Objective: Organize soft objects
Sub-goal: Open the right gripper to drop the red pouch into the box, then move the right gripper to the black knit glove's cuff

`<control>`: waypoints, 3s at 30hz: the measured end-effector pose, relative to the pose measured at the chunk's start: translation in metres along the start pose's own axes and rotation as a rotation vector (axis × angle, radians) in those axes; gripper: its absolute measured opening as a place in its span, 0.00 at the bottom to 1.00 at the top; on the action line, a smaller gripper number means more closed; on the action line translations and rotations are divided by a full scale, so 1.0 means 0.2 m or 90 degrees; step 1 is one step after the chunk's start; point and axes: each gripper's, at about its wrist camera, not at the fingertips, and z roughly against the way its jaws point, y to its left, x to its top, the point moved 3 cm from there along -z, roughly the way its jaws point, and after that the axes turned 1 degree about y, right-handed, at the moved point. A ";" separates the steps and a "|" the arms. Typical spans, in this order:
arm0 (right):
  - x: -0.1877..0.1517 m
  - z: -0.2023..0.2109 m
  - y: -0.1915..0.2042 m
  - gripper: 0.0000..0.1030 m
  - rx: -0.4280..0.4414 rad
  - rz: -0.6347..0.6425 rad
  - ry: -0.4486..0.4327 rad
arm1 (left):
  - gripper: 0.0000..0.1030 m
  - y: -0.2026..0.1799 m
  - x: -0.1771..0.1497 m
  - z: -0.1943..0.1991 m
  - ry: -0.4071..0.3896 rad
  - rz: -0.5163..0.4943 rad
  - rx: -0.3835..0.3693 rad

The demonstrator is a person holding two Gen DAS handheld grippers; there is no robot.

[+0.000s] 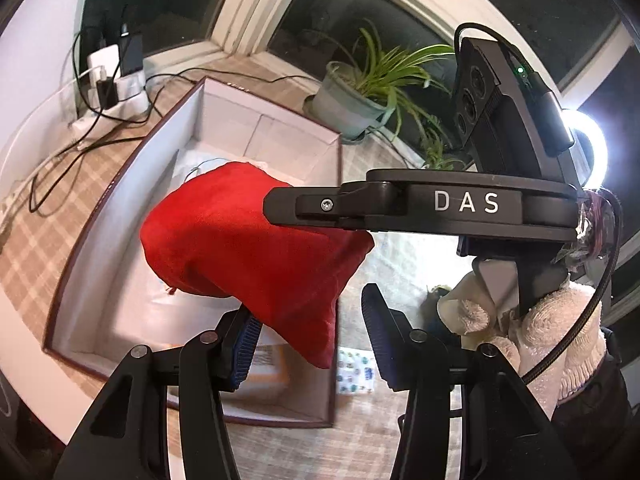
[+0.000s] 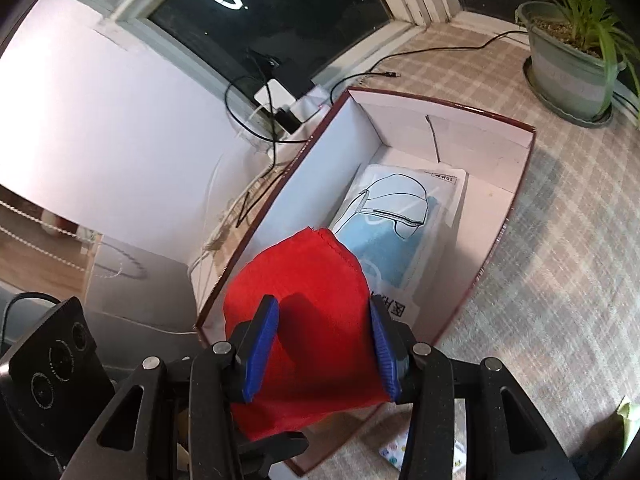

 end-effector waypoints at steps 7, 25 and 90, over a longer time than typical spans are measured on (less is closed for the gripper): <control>0.05 -0.08 -0.01 0.41 -0.045 -0.004 -0.008 | 0.46 0.07 0.04 -0.04 -0.002 -0.009 0.024; -0.13 0.33 -0.10 0.53 -0.102 -0.009 -0.132 | 0.46 0.06 0.02 0.11 -0.060 -0.015 0.038; -1.49 0.58 -1.33 0.40 0.033 -0.422 -0.218 | 0.46 -0.93 -0.66 -0.93 0.255 -0.176 -0.137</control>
